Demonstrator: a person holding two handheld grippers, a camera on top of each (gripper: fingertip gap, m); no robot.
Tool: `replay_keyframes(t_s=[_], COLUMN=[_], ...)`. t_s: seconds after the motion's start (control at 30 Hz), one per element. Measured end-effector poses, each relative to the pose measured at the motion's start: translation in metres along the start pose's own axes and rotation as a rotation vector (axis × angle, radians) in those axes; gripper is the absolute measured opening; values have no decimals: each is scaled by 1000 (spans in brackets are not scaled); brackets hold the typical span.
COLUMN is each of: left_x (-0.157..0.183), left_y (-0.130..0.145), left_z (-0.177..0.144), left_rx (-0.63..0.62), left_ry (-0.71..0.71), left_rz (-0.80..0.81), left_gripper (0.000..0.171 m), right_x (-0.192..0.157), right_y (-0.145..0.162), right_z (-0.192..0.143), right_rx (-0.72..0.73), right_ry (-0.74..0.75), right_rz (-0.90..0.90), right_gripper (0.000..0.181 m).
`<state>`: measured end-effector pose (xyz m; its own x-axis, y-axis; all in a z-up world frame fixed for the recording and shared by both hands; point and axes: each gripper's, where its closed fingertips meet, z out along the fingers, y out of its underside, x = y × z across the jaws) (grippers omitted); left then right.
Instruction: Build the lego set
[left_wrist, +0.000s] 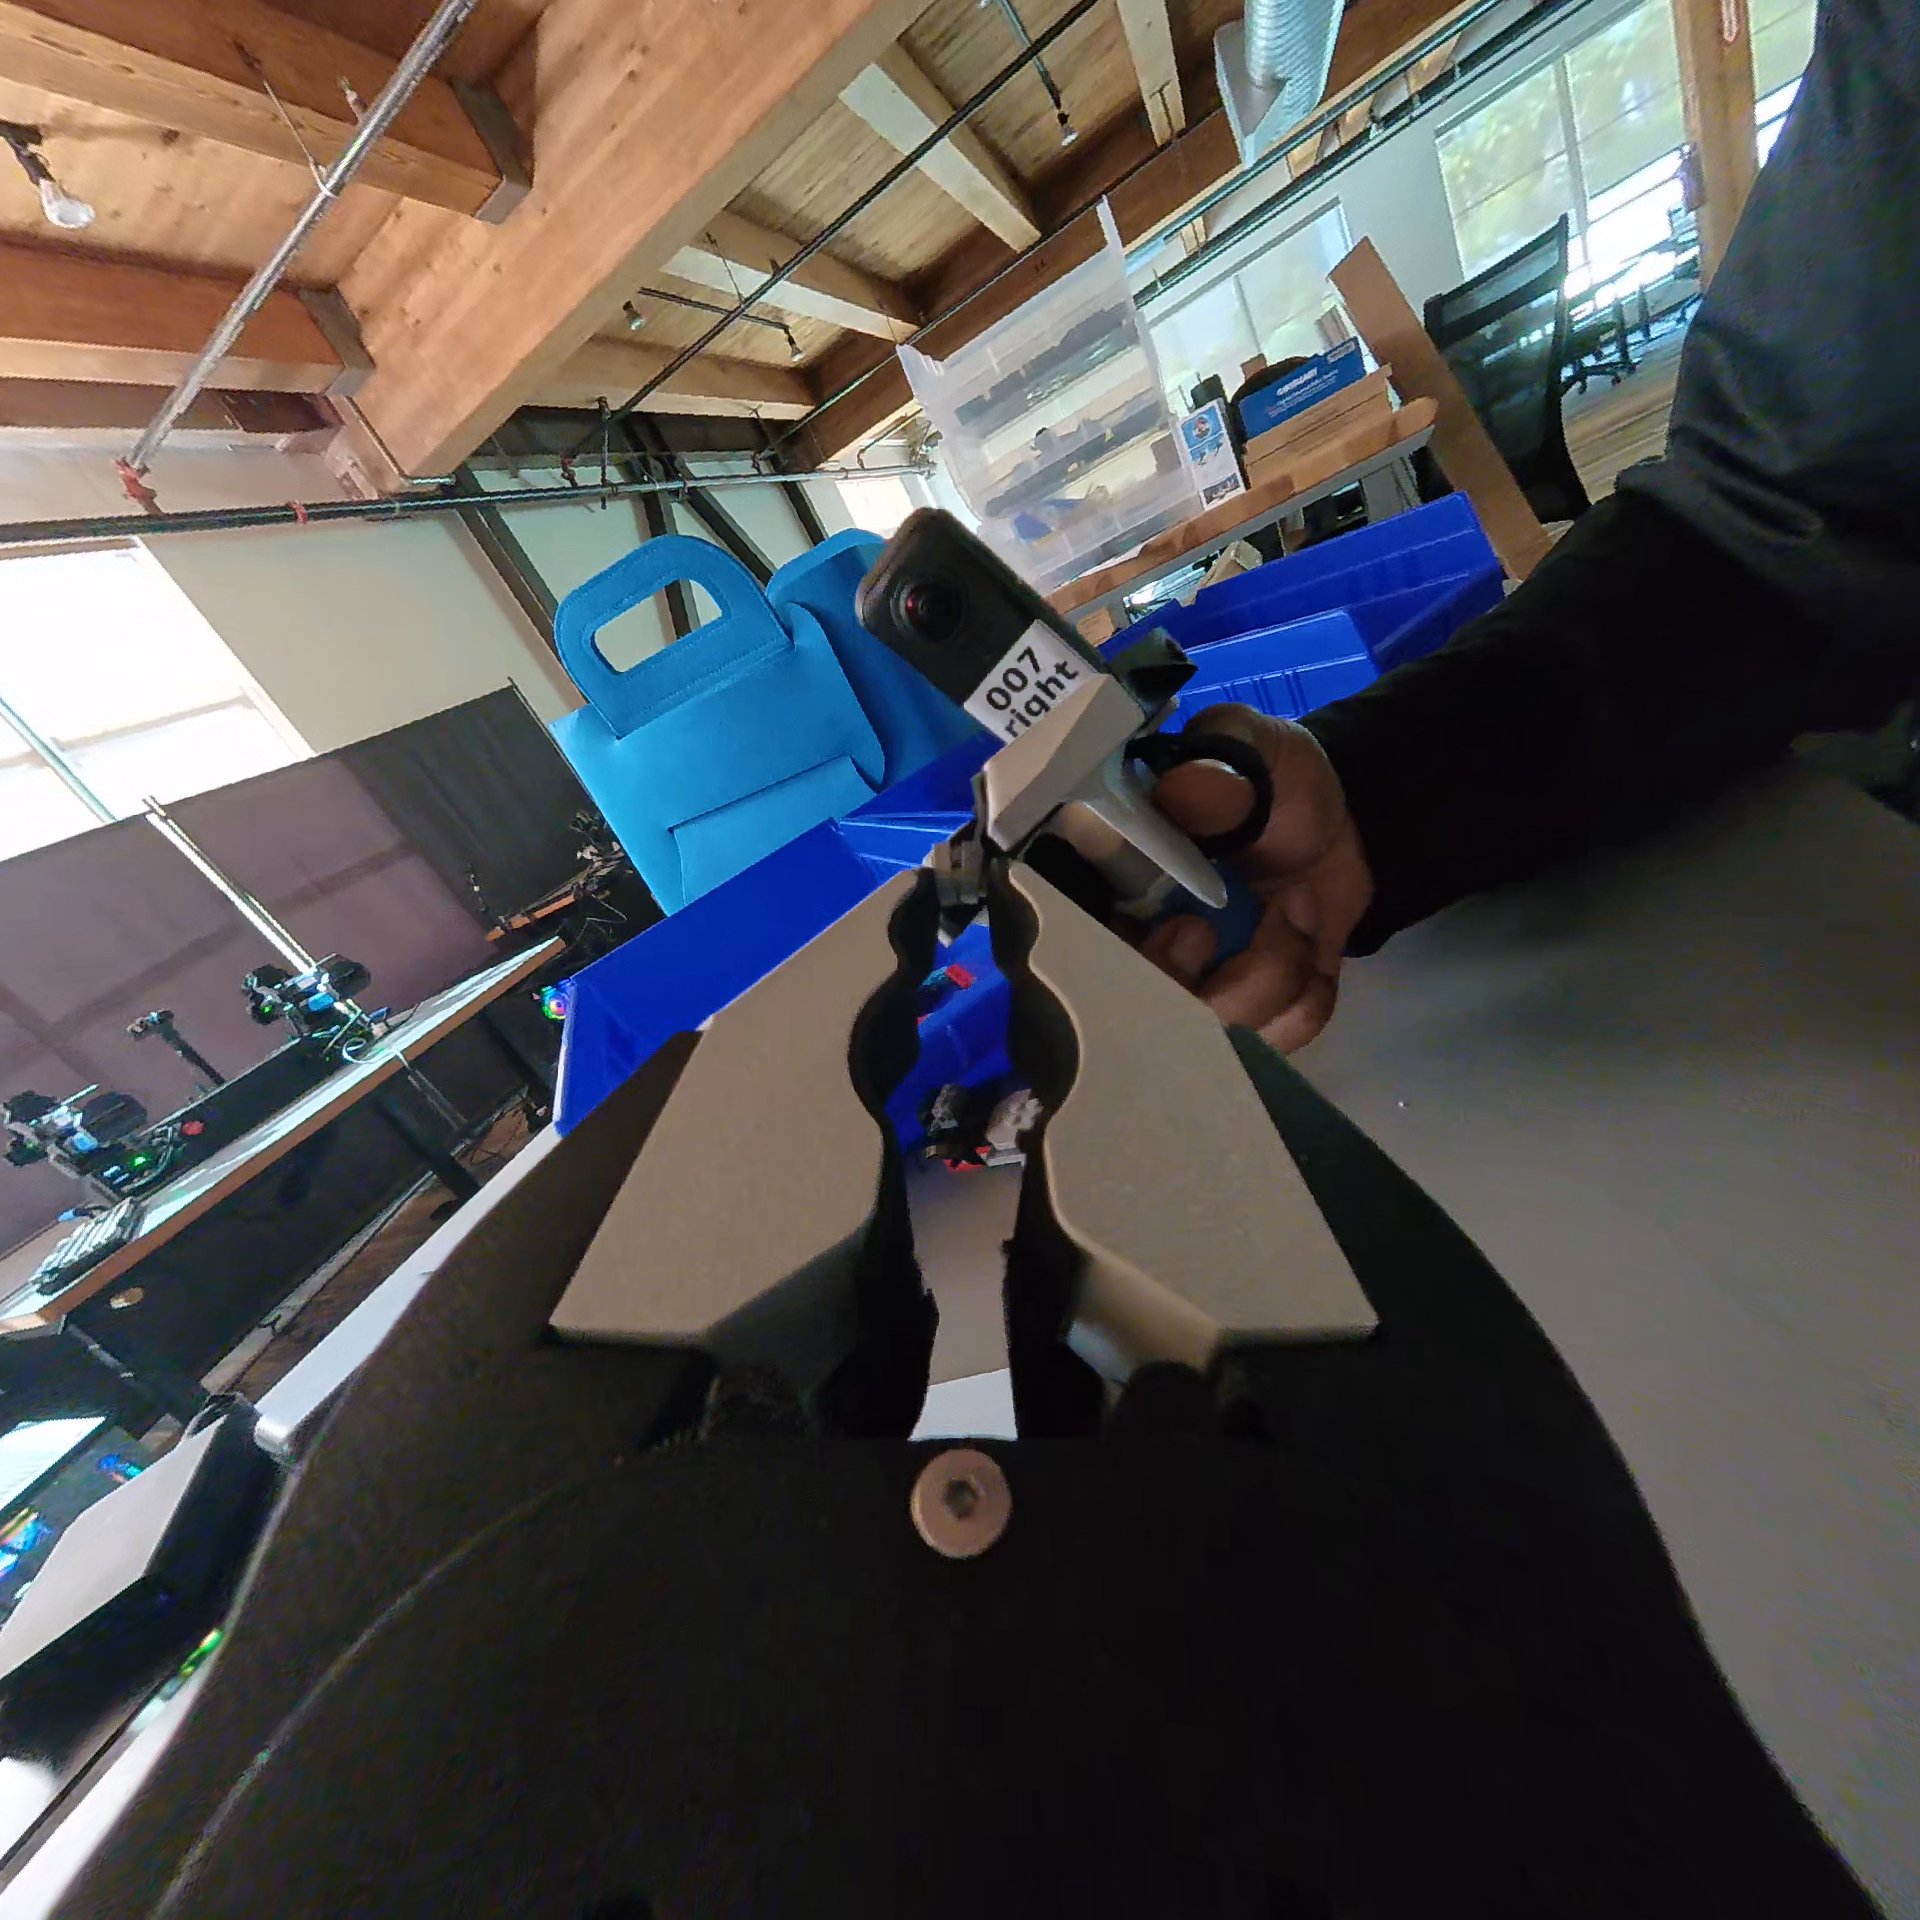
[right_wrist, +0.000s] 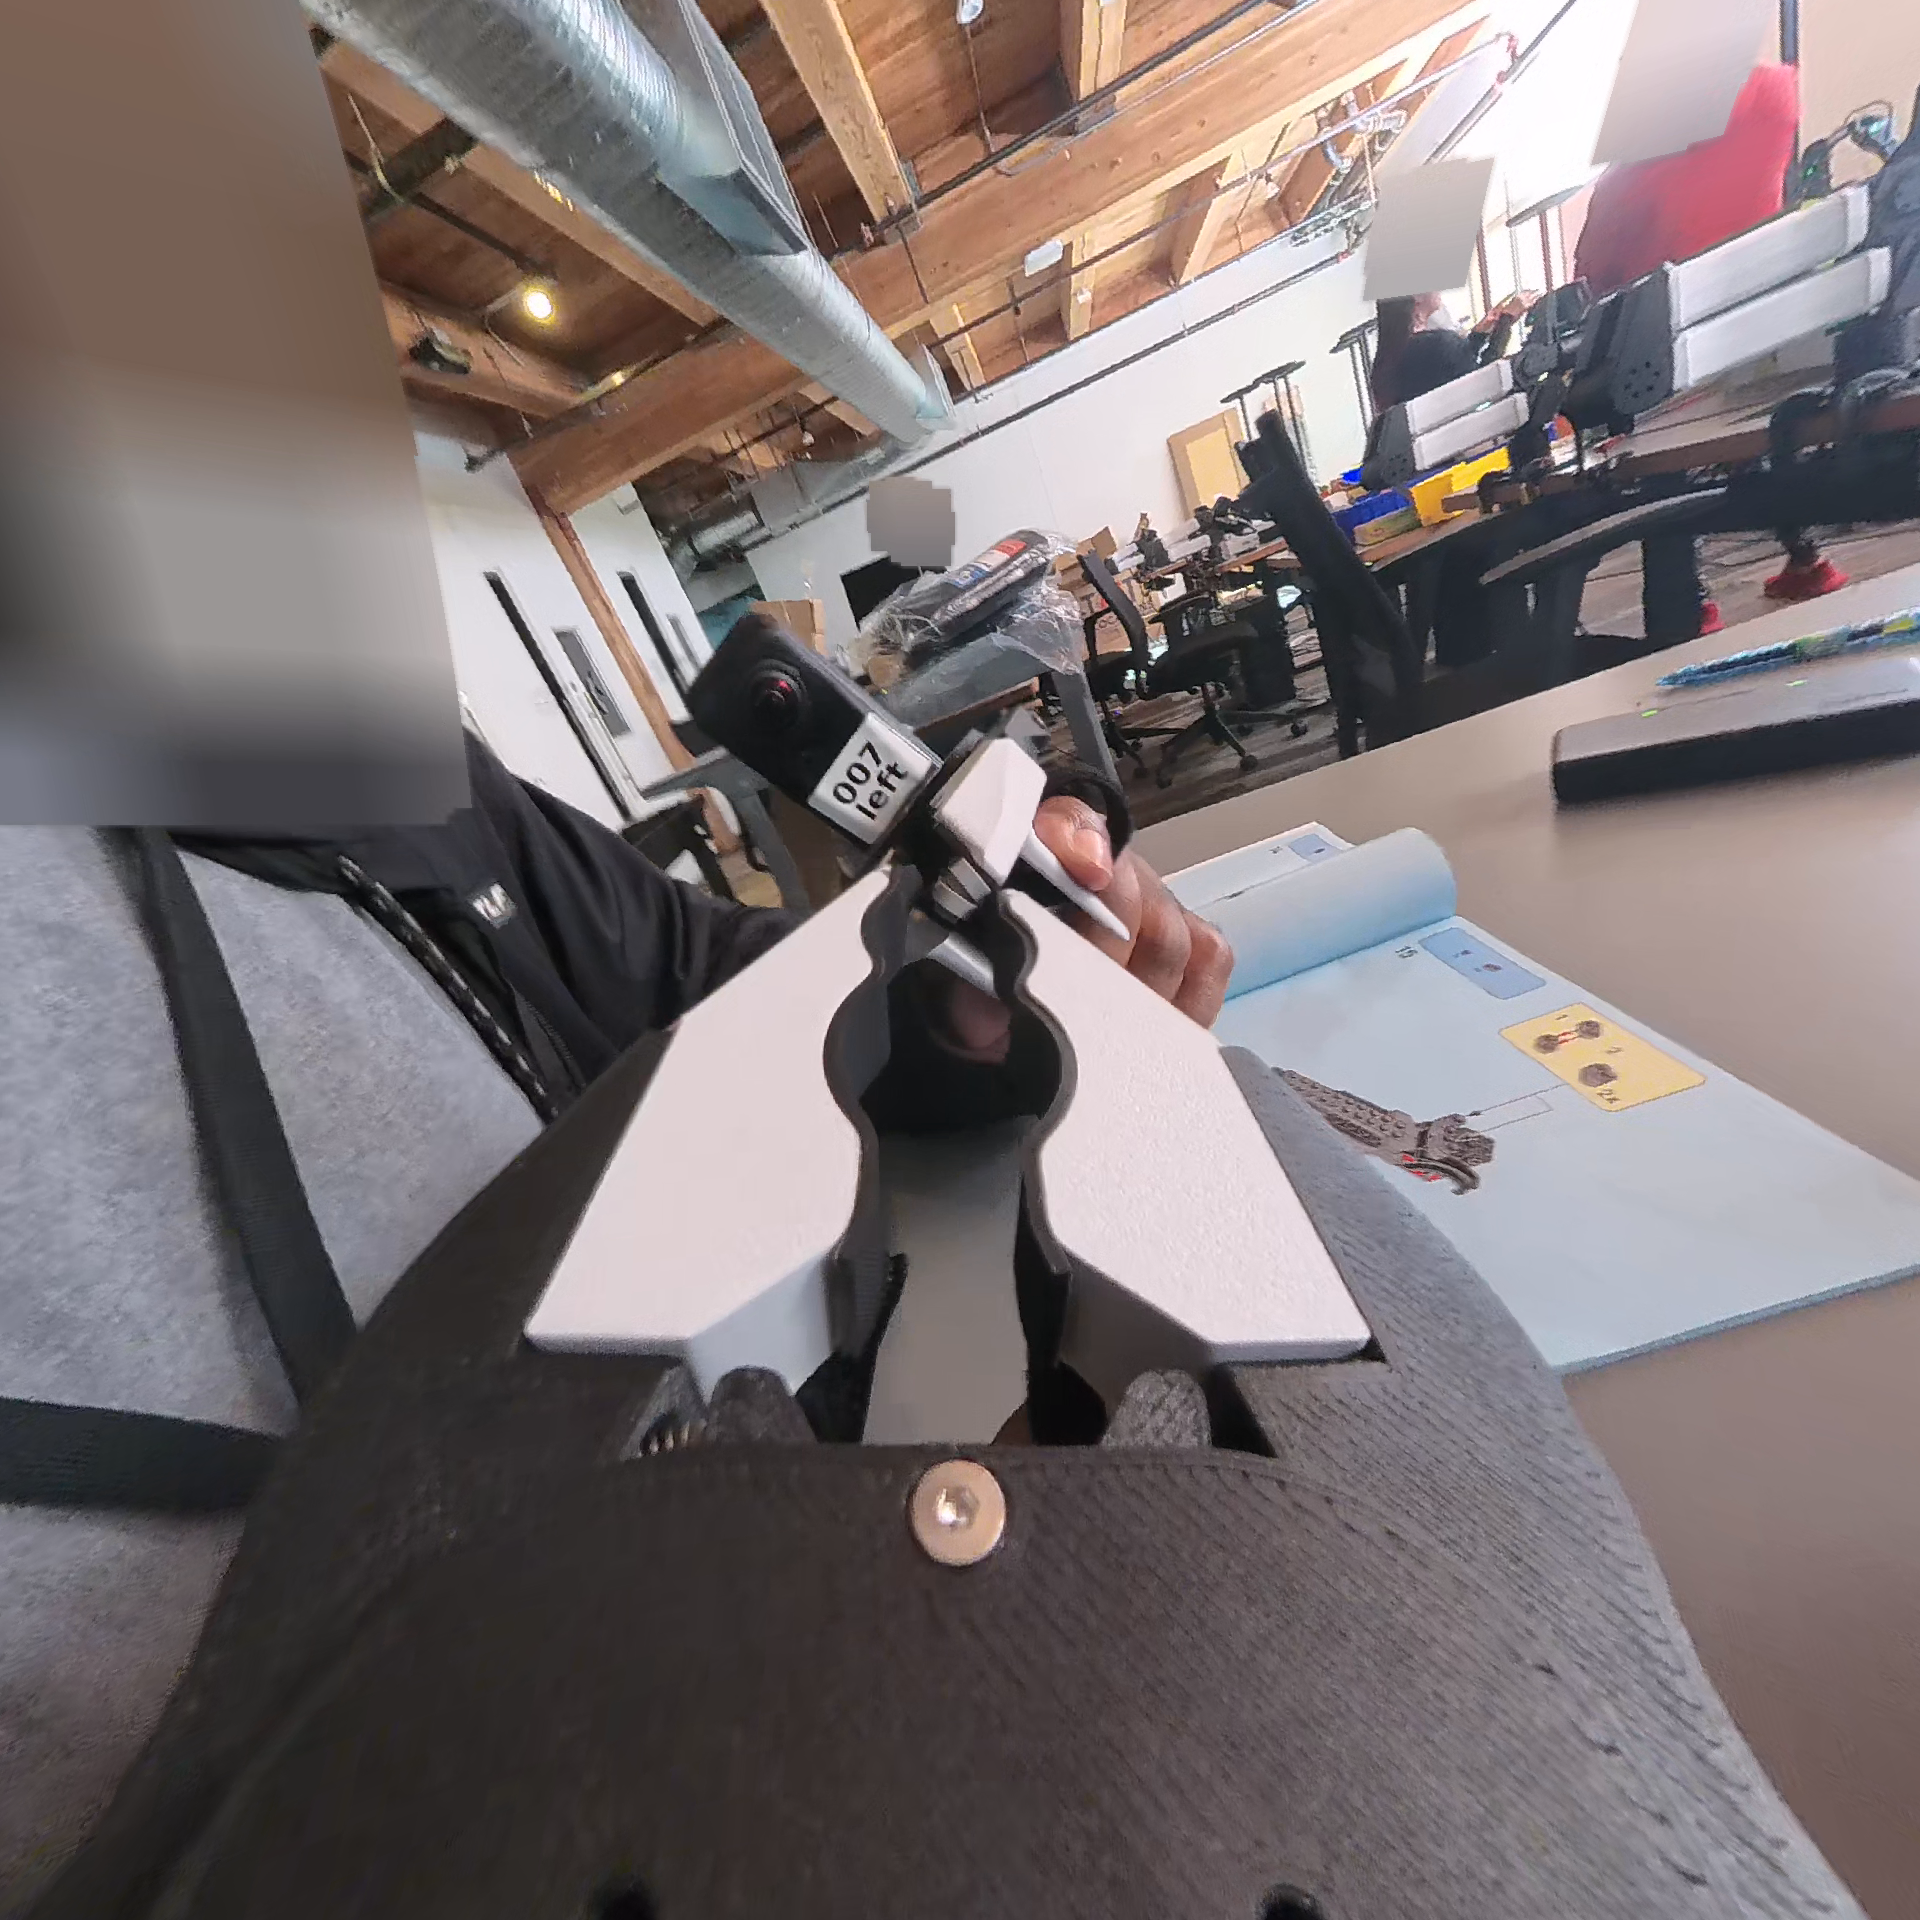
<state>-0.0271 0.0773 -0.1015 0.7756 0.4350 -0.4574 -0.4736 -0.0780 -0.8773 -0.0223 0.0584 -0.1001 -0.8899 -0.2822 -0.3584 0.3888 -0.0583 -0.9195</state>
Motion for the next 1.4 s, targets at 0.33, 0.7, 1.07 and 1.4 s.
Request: replay_keyframes(t_s=[0.33, 0.7, 1.07, 1.4], left_x=[0, 10, 21, 7], left_y=[-2, 5, 17, 11], left_z=[-1, 3, 9, 5], left_rx=[39, 15, -52, 7], left_ry=[68, 150, 215, 171], left_rz=[-174, -277, -345, -393], left_gripper=[9, 9, 10, 9], right_x=[2, -2, 3, 5], right_y=[-11, 0, 7, -2], right_z=[-17, -13, -13, -22], right_rx=[0, -67, -104, -66], right_ry=[55, 59, 94, 119], right_rz=[-195, -303, -342, -341], right_gripper=[14, 10, 0, 12])
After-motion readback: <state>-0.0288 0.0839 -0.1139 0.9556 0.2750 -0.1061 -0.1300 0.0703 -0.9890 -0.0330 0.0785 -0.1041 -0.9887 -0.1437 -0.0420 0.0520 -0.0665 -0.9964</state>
